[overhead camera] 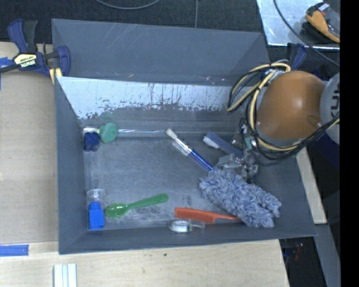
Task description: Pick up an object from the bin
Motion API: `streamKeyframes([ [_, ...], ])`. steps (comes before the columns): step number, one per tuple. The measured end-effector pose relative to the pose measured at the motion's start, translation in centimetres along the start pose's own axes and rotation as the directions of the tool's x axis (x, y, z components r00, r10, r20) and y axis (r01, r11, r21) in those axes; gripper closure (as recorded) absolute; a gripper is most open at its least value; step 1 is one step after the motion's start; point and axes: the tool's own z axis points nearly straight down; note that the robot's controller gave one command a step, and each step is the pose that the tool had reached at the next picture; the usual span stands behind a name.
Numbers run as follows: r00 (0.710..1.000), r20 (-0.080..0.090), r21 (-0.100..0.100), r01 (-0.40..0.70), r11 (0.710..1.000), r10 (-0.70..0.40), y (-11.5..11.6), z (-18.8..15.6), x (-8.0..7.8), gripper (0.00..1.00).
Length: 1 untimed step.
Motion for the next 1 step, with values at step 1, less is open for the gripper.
streamKeyframes([
  [1,1.0,-0.003,-0.01,0.0,1.0,0.0,0.32,-2.63,0.03,1.0],
])
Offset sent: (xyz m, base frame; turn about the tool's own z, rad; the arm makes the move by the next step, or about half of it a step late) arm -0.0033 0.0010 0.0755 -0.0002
